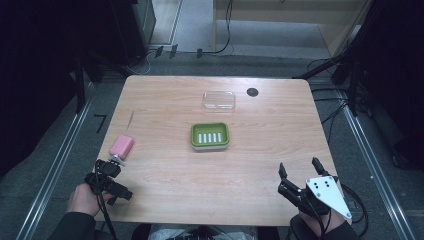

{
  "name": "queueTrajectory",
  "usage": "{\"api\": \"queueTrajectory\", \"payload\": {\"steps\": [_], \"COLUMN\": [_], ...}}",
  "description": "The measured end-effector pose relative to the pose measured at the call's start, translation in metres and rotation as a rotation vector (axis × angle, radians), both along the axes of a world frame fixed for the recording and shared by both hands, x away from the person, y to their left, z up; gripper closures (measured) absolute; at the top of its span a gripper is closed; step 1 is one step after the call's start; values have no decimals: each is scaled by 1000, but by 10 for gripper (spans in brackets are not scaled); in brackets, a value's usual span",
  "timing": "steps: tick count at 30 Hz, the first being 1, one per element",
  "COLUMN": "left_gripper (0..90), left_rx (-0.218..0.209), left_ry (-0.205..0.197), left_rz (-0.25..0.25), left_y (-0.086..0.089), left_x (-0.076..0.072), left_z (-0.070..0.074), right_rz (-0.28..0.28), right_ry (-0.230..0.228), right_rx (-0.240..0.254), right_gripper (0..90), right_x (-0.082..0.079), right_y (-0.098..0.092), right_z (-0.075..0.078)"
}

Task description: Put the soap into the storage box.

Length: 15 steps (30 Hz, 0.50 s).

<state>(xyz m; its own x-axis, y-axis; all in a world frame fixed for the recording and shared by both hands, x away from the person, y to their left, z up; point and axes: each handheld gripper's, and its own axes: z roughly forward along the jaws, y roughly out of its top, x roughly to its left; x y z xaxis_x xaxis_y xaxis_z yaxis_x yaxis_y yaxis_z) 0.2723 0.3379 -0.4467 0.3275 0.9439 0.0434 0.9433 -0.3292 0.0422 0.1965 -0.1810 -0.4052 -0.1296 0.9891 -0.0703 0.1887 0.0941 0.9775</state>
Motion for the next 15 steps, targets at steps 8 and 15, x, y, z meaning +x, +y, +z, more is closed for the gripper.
{"api": "queueTrajectory", "payload": {"steps": [8,15], "left_gripper": [15,15], "left_rx": [-21,-39], "left_ry": [-16,-34], "left_rz": [34,42], "left_y": [8,10], "left_x": [4,16], "left_z": [3,9], "right_rz": [12,12], "right_ry": [1,1], "right_rx": [-4,-1], "right_gripper": [127,127], "right_x": [2,2], "right_y": [2,3], "right_z": [0,0]}}
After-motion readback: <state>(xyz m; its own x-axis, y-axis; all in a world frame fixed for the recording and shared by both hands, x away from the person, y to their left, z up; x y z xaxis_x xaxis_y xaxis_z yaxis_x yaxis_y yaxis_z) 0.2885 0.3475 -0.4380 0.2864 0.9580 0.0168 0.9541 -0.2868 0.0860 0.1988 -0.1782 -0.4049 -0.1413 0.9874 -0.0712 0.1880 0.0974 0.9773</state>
